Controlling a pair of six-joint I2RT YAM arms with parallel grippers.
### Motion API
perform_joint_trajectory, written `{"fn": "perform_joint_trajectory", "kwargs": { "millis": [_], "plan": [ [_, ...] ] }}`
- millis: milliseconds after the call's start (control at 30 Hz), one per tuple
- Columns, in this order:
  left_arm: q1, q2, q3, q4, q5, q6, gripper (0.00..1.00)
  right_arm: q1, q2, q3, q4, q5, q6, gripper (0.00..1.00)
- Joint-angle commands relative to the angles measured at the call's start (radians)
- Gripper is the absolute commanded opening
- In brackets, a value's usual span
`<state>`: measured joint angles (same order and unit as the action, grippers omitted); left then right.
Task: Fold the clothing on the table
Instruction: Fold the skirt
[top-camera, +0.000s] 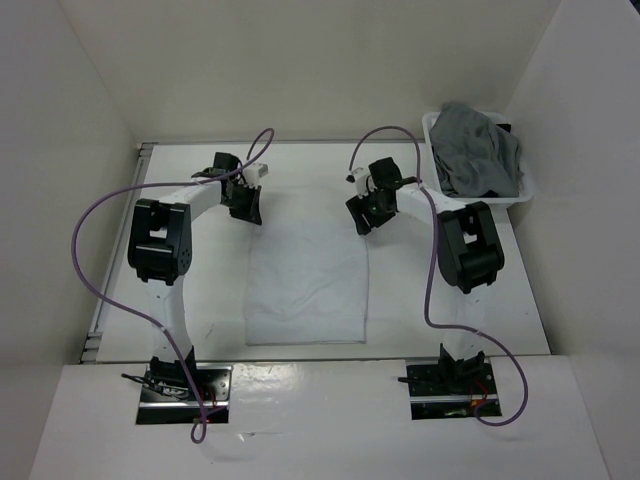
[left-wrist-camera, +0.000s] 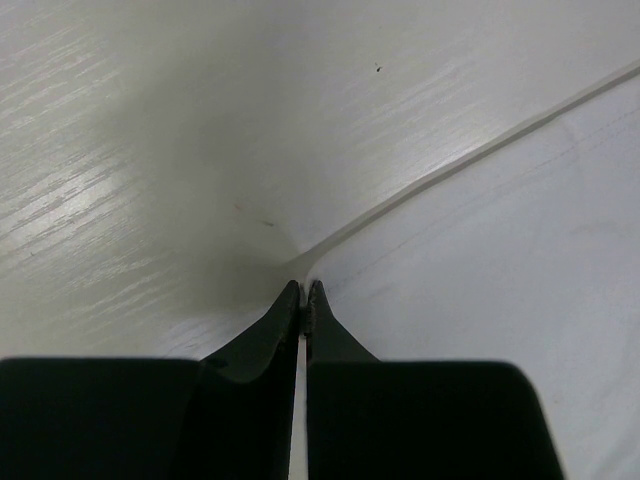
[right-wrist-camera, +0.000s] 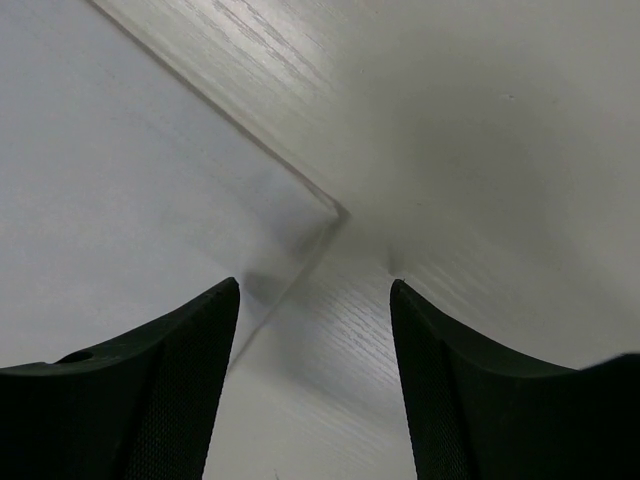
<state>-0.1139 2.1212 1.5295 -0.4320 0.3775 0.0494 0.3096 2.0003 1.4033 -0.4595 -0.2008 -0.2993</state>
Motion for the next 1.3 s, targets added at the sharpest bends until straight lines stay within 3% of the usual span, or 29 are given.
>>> {"fn": "perform_joint_trajectory", "kwargs": {
  "millis": [0,467,800,1267],
  "plan": [
    [0.006,-0.017,-0.034,-0.048,-0.026,0.020,0.00,-0.006,0.015,0.060,0.038,-0.020,0.009,0.66],
    [0.006,-0.026,-0.054,-0.057,-0.026,0.020,0.00,-0.006,0.091,0.115,0.047,-0.068,0.032,0.61],
    [0.006,-0.026,-0.063,-0.057,-0.017,0.020,0.00,-0.006,0.120,0.115,0.047,-0.086,0.042,0.45],
    [0.006,-0.035,-0.072,-0.067,-0.017,0.020,0.00,-0.006,0.147,0.134,0.038,-0.095,0.042,0.33]
  ]
}}
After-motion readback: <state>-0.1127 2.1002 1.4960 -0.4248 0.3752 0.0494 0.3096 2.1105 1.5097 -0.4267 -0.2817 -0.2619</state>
